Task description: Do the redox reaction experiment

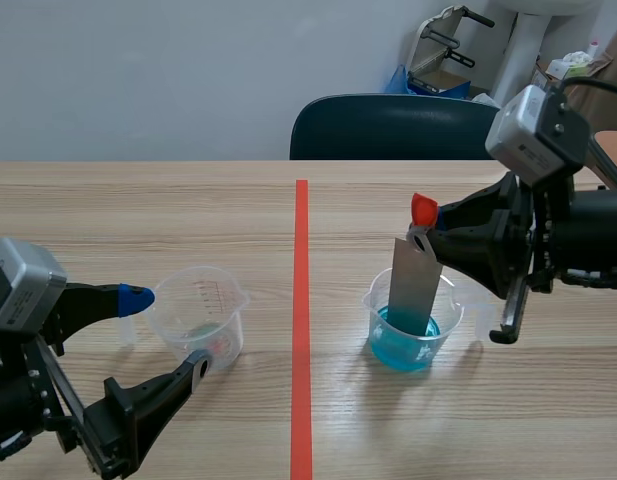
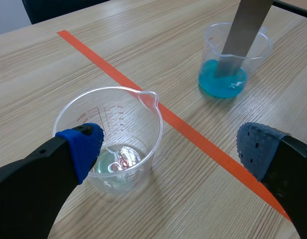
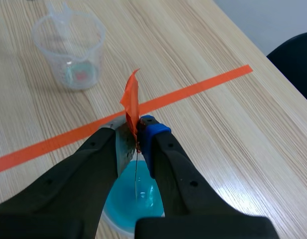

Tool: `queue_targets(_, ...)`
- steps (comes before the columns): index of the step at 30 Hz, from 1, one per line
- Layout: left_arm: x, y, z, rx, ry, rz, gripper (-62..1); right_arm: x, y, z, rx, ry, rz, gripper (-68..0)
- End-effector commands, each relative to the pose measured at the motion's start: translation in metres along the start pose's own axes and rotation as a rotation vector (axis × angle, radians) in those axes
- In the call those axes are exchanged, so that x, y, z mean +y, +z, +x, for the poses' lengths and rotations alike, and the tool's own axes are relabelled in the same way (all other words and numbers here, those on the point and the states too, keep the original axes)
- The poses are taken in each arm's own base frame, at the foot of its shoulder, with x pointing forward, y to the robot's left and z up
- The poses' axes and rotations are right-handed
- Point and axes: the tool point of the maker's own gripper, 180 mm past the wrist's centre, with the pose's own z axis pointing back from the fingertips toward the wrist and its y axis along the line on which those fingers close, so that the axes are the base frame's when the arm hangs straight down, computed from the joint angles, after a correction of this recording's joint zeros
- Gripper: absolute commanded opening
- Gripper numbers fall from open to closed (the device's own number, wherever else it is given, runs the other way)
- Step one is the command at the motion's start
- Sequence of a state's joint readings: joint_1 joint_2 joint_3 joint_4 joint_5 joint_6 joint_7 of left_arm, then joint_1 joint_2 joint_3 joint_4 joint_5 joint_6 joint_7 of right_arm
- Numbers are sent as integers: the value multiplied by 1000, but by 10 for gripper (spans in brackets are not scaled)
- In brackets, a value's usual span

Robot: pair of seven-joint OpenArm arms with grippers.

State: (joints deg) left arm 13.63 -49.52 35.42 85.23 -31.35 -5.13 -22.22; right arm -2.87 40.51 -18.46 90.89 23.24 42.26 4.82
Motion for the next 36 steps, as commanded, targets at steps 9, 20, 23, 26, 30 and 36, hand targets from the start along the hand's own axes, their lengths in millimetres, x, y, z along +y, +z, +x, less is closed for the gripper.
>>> queue_targets(9, -1, -3, 10, -38, 1, -2, -34, -3, -2, -9, 15, 36, -4, -669)
queue_targets(20, -1, -3, 10, -38, 1, -2, -35, -2, -2, -11, 28, 47, -3, -669)
queue_targets(23, -1, -3, 10, -38, 1, -2, -35, -2, -2, -11, 28, 47, -3, -669)
queue_targets(26, -1, -3, 10, -38, 1, -2, -35, -2, -2, -11, 28, 47, -3, -669)
queue_targets(30, -1, -3, 10, -38, 1, -2, -35, -2, -2, -11, 28, 47, -3, -669)
queue_targets(36, -1, -3, 10, -38, 1, -2, -35, -2, -2, -11, 28, 47, -3, -669)
